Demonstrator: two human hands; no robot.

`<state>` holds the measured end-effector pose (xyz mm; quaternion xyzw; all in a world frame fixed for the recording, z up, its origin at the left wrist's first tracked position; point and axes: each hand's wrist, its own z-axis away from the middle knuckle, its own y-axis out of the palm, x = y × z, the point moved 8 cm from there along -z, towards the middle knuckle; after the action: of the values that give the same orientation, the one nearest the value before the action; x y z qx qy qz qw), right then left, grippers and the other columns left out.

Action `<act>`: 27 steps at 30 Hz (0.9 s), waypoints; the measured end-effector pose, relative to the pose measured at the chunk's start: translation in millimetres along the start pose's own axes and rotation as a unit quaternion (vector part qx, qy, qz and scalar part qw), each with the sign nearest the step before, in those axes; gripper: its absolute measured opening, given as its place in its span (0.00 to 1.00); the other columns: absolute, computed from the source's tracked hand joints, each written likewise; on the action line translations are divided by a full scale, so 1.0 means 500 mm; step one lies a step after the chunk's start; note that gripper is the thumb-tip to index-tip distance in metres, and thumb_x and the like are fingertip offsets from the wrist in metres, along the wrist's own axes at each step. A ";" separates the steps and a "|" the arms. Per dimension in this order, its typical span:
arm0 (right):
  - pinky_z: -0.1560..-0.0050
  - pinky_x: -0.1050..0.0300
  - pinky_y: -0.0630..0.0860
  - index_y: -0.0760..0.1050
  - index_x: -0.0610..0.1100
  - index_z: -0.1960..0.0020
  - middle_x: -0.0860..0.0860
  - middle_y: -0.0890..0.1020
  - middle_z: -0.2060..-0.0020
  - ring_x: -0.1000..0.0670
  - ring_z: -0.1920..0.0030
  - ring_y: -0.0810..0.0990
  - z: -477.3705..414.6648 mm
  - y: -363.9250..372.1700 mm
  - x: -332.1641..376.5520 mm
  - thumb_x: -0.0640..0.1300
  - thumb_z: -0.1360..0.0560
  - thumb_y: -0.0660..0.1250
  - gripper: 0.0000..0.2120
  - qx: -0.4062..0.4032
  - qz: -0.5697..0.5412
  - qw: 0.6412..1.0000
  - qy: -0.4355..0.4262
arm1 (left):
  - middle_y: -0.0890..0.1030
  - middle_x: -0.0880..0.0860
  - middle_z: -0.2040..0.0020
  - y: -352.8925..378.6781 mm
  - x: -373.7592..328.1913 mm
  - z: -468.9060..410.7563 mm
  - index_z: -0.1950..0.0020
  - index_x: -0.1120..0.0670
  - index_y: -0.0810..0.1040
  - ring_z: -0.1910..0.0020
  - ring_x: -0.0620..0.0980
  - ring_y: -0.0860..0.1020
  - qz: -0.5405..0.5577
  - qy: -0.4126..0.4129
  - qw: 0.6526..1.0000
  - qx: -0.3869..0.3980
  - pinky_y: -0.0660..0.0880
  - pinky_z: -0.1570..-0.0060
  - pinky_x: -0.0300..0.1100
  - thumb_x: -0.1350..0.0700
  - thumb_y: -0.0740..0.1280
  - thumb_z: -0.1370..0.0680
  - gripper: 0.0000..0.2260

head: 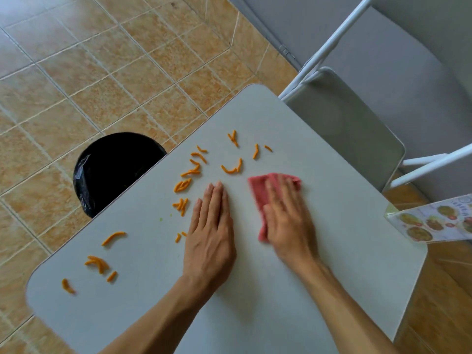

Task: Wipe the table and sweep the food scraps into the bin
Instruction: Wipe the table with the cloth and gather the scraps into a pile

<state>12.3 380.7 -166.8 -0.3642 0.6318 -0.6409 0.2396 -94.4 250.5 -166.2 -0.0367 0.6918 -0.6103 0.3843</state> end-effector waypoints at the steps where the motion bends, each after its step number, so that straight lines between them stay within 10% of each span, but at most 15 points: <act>1: 0.24 0.41 0.66 0.67 0.38 0.23 0.39 0.68 0.23 0.38 0.22 0.66 -0.016 -0.006 -0.045 0.49 0.16 0.54 0.25 -0.019 0.004 0.997 0.070 | 0.54 0.58 0.19 0.006 0.003 -0.001 0.21 0.63 0.55 0.20 0.55 0.51 -0.014 -0.003 1.000 0.004 0.50 0.23 0.51 0.59 0.54 0.18 0.25; 8: 0.19 0.43 0.50 0.60 0.43 0.19 0.38 0.58 0.19 0.38 0.19 0.55 -0.239 0.012 -0.130 0.49 0.14 0.51 0.25 0.000 -0.002 0.970 0.244 | 0.53 0.58 0.19 0.011 0.002 0.005 0.21 0.63 0.53 0.19 0.55 0.50 -0.052 0.003 0.999 0.009 0.53 0.24 0.52 0.61 0.57 0.21 0.29; 18: 0.23 0.40 0.60 0.69 0.46 0.23 0.42 0.69 0.23 0.38 0.22 0.65 -0.267 0.062 0.168 0.50 0.18 0.52 0.25 0.087 -0.028 0.972 -0.216 | 0.56 0.59 0.20 0.011 0.002 0.001 0.22 0.63 0.57 0.20 0.55 0.53 -0.076 0.010 0.997 0.025 0.56 0.25 0.53 0.60 0.59 0.23 0.29; 22: 0.20 0.40 0.57 0.64 0.42 0.21 0.42 0.65 0.21 0.39 0.20 0.61 -0.333 0.046 0.022 0.52 0.20 0.48 0.30 0.075 -0.022 0.995 -0.068 | 0.57 0.59 0.20 0.015 0.000 0.000 0.22 0.64 0.58 0.20 0.55 0.53 -0.080 0.015 0.996 0.023 0.55 0.24 0.53 0.60 0.58 0.22 0.27; 25: 0.18 0.43 0.50 0.59 0.44 0.19 0.42 0.61 0.20 0.39 0.19 0.57 -0.335 0.019 -0.068 0.52 0.24 0.65 0.36 0.053 -0.004 0.990 0.130 | 0.57 0.59 0.20 0.017 -0.002 0.006 0.22 0.64 0.58 0.20 0.55 0.53 -0.077 0.018 0.997 0.018 0.55 0.24 0.53 0.59 0.55 0.20 0.26; 27: 0.19 0.42 0.49 0.60 0.47 0.19 0.41 0.62 0.20 0.38 0.20 0.59 -0.319 0.015 -0.025 0.53 0.26 0.67 0.37 0.062 -0.006 0.995 0.078 | 0.58 0.60 0.20 0.019 -0.004 0.008 0.23 0.64 0.59 0.20 0.56 0.54 -0.072 0.028 0.997 0.015 0.55 0.24 0.54 0.59 0.55 0.20 0.26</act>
<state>-104.0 490.9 -166.1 -0.3012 0.6055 -0.7066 0.2083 -86.9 250.6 -173.3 -0.0636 0.6890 -0.6473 0.3199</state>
